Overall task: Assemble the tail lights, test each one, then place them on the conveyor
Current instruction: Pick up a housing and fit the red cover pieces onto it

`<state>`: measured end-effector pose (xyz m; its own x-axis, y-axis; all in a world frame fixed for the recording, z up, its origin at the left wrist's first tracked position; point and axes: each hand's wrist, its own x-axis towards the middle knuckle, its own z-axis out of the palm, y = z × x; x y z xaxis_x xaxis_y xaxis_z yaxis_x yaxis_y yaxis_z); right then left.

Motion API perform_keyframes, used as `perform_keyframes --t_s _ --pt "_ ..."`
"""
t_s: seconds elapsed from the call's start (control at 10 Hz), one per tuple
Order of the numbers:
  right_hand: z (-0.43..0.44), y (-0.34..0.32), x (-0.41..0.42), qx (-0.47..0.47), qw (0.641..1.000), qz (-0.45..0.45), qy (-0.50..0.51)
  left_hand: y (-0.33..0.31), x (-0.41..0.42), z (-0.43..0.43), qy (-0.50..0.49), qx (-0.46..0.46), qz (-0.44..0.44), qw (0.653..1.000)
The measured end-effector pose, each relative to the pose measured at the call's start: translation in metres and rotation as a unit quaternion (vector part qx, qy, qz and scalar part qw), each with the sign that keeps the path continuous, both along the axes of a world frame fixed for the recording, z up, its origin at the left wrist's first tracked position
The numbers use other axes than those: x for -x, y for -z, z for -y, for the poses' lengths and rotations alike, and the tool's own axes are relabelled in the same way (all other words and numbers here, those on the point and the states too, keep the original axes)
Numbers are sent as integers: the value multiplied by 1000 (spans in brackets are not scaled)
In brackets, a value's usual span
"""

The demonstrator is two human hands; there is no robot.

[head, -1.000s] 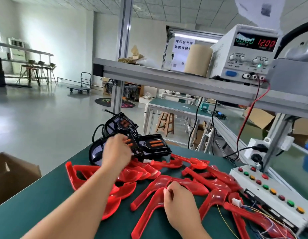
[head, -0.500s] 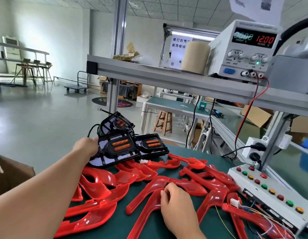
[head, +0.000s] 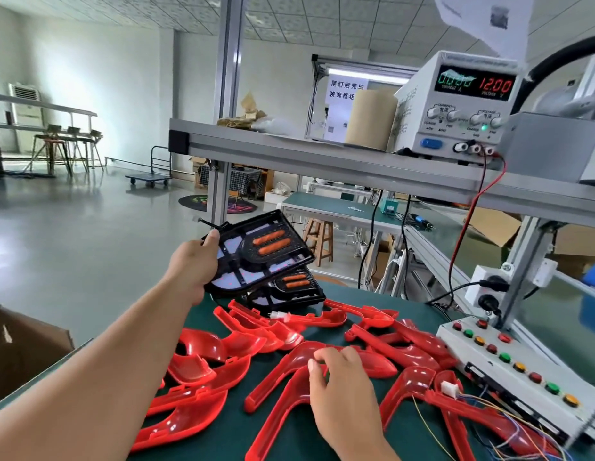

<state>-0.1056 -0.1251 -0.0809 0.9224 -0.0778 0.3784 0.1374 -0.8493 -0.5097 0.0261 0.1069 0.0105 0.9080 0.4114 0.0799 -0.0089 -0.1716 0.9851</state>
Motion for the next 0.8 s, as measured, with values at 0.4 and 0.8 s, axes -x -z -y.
perform_keyframes --t_s 0.4,0.8 --pt "33 -30 -12 -588 809 6 16 47 142 156 73 182 31 980" --pt "87 -61 21 -408 912 -24 -40 53 121 103 34 103 109 988"
